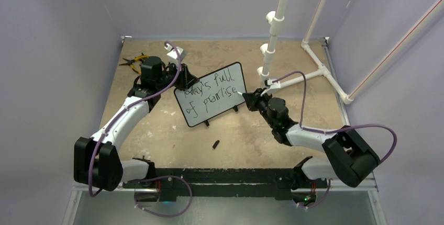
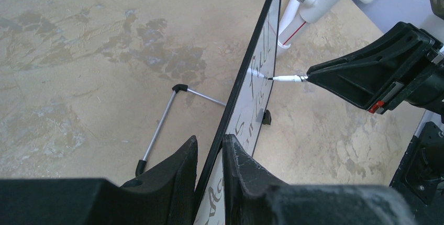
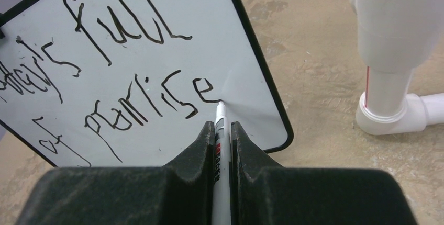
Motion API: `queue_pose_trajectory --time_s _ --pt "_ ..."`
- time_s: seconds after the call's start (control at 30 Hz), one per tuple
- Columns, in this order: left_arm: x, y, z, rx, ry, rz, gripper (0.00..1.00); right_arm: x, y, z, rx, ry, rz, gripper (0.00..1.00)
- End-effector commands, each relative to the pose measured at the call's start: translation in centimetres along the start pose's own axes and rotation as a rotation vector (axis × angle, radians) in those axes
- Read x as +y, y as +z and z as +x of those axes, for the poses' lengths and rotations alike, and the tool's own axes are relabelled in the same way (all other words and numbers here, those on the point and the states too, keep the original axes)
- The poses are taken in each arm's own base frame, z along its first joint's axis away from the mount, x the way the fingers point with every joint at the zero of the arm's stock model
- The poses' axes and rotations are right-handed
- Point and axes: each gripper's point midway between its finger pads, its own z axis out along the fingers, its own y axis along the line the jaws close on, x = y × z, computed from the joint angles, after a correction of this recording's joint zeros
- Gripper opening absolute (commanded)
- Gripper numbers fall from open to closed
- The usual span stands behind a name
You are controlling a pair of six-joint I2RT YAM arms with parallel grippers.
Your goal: Write a sentence on the whiteboard
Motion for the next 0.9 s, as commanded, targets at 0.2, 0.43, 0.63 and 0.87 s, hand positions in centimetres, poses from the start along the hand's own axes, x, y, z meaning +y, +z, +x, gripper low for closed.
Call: queue_pose_trajectory --time_s 0.2,0.43,0.63,0.87 --pt "0.0 0.2 3.2 0.099 -0.051 0.000 0.21 -1.2 -1.0 -2.5 -0.091 0.002 0.075 0.00" --pt "0.0 0.2 3.3 0.100 -0.050 -0.002 0.21 -1.0 -0.4 -2.5 -0.089 0.000 0.068 0.00" --pt "0.0 0.2 3.3 0.100 -0.048 -0.003 0.21 -0.9 0.2 -2.3 -0.086 -0.004 0.064 0.00" --pt "0.1 0.2 3.2 0.100 -0.048 -0.004 0.21 -0.9 0.3 -2.5 -0.091 -0.004 0.065 0.00"
